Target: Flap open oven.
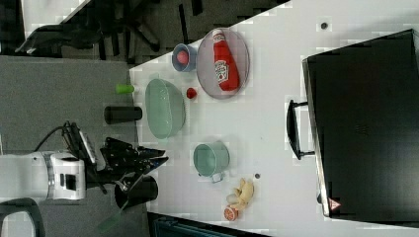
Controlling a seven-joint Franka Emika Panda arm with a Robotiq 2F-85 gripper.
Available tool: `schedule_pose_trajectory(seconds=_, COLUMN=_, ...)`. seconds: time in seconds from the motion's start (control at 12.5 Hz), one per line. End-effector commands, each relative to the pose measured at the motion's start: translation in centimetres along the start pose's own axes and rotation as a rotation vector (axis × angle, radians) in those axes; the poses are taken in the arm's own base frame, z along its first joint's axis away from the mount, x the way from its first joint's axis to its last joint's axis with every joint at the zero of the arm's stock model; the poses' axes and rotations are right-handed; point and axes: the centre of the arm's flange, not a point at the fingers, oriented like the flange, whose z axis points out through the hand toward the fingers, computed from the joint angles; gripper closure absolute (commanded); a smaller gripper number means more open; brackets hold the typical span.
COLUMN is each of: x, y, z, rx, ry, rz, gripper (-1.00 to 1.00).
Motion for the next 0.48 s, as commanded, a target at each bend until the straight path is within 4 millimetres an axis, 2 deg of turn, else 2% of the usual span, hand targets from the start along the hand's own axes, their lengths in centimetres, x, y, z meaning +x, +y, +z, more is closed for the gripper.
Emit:
schedule_pose_trajectory(seconds=0.08, x=2.8, y=3.4, z=0.8, rx=-0.001, ry=-0.023, rz=-0.153, gripper=0.65)
schedule_pose_trajectory(seconds=0.48, x=9.6, y=8.5, z=5.3, rx=0.038, ry=-0.002, rz=-0.564, gripper=0.65)
